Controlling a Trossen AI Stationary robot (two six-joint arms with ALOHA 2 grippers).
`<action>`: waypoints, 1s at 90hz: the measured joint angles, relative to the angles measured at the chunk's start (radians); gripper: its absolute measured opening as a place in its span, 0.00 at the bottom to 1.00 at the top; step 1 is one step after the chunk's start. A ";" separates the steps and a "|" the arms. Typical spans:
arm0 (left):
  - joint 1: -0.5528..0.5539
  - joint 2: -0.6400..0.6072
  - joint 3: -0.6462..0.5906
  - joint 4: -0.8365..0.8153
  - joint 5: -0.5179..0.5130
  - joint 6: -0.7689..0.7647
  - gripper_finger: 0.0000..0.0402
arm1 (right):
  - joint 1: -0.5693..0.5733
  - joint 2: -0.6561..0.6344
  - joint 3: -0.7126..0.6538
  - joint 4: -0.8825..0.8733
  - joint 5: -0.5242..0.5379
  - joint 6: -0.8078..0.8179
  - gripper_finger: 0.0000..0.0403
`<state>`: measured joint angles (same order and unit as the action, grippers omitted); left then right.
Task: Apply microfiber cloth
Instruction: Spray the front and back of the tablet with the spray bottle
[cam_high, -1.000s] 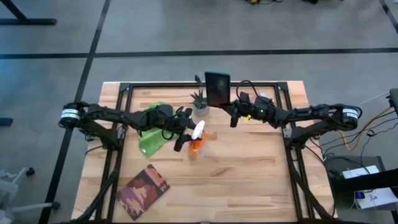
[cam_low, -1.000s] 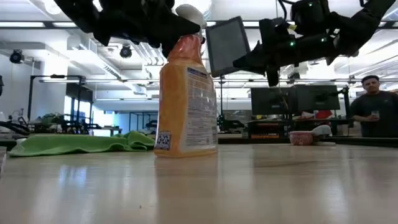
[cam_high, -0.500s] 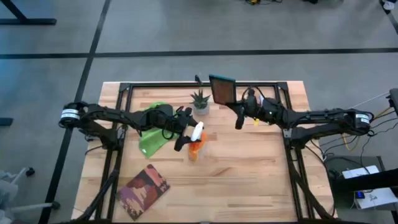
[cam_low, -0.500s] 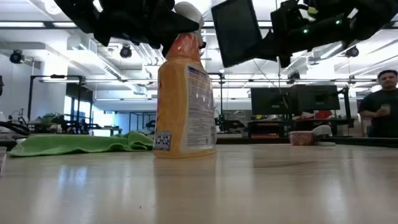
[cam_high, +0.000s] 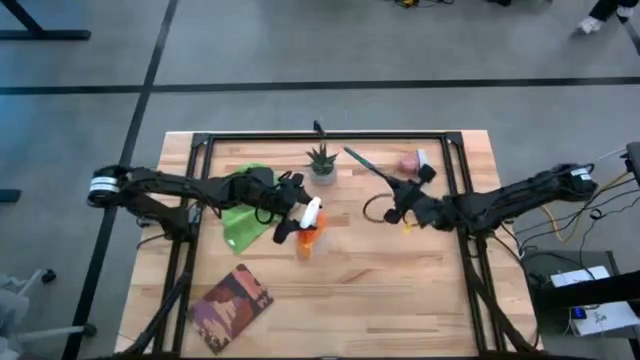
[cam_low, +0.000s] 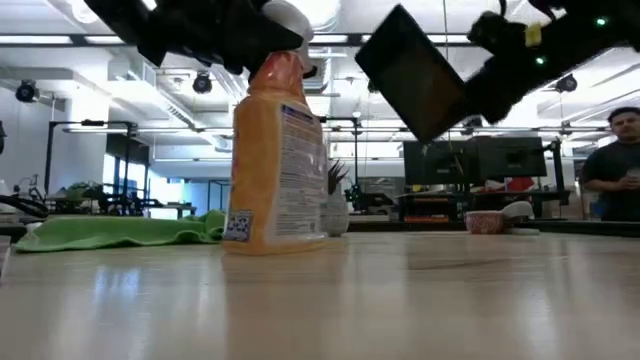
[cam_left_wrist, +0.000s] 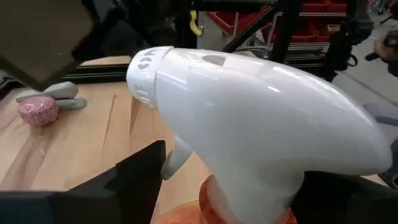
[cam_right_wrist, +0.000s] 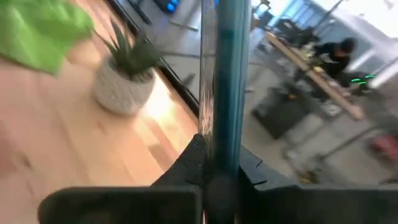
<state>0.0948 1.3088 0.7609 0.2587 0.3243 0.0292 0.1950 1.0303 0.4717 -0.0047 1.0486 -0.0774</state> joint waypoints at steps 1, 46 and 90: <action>0.000 -0.001 0.000 -0.001 0.000 -0.003 0.68 | 0.004 0.006 0.000 -0.001 0.006 -0.001 0.02; -0.001 -0.006 0.002 -0.016 0.008 -0.069 0.68 | 0.027 0.395 0.135 -0.005 0.327 -0.551 0.02; -0.001 -0.006 0.003 -0.020 0.008 -0.101 0.68 | -0.025 0.466 0.246 -0.244 0.368 -1.026 0.02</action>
<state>0.0937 1.3029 0.7643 0.2386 0.3325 -0.0718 0.1699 1.4963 0.7177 -0.2486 1.4166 -1.1036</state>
